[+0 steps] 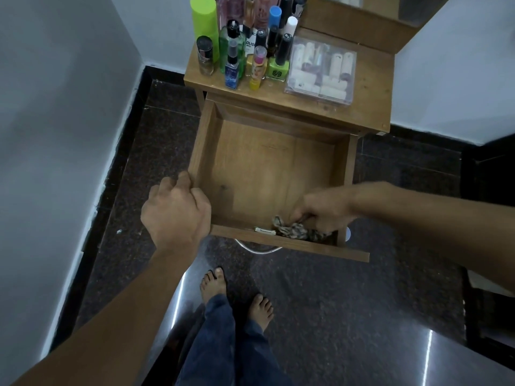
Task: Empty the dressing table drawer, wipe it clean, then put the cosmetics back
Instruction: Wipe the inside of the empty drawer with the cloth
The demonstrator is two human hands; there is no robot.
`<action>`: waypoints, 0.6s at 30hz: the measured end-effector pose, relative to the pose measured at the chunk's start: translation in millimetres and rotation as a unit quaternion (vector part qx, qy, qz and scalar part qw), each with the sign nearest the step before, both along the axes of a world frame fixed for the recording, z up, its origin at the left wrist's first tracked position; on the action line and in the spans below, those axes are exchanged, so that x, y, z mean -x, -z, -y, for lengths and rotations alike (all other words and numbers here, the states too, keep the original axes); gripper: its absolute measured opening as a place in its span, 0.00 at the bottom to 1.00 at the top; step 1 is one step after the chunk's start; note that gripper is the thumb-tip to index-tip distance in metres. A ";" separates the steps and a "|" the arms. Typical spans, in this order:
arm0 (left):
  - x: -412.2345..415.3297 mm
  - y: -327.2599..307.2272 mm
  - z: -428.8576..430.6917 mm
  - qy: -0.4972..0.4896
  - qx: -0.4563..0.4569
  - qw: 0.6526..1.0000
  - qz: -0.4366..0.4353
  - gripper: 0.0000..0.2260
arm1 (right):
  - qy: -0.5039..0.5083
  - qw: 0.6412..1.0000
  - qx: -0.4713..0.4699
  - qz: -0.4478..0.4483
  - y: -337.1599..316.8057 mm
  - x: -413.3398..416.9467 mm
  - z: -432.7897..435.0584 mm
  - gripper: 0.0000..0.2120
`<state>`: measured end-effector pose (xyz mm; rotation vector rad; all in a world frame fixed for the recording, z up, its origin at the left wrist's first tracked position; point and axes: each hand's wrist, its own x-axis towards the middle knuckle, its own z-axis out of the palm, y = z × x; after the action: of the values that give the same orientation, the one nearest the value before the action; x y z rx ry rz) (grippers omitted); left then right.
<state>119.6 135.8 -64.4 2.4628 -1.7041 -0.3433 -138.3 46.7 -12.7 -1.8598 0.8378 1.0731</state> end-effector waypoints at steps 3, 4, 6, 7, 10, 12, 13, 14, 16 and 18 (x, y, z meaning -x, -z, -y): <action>-0.1 -1.1 0.0 0.000 0.002 1.000 0.000 0.23 | -0.056 0.996 0.074 0.008 -11.6 14.6 -16.3 0.21; 0.3 -1.2 0.3 0.002 0.002 1.000 0.000 0.23 | -0.073 0.994 0.081 -0.016 -16.5 17.5 -17.4 0.21; 1.7 -1.6 0.2 0.005 0.000 1.000 0.003 0.21 | -0.111 0.986 0.103 -0.069 -22.2 17.3 -13.4 0.23; 1.9 -1.7 0.3 0.005 0.001 1.000 0.006 0.21 | -0.137 0.980 0.124 -0.074 -25.7 10.8 -9.2 0.21; 1.2 -1.7 1.0 0.005 -0.003 1.000 0.006 0.21 | -0.163 0.960 0.220 -0.060 -28.5 -16.1 8.7 0.22; 1.3 -2.2 1.1 0.007 -0.005 1.000 0.009 0.21 | -0.192 0.948 0.240 -0.081 -17.7 -24.5 17.4 0.21; 1.3 -2.8 1.5 0.009 -0.004 1.000 0.011 0.22 | -0.212 0.945 0.228 -0.105 -10.7 -24.3 17.5 0.20; 1.0 -2.9 1.9 0.011 -0.004 1.000 0.010 0.22 | -0.224 0.944 0.203 -0.129 -5.0 -22.4 14.3 0.19; 0.2 -1.7 2.0 0.011 -0.007 1.000 0.007 0.24 | -0.214 0.952 0.163 -0.149 5.3 -17.6 4.9 0.18; -1.0 -0.6 2.0 0.006 -0.006 1.000 0.000 0.24 | -0.153 0.970 0.140 -0.128 12.5 -17.4 -1.6 0.18</action>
<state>120.6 133.9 -63.8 2.4636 -1.7217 -0.3559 -120.9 48.2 -25.2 -2.1659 0.9054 1.4748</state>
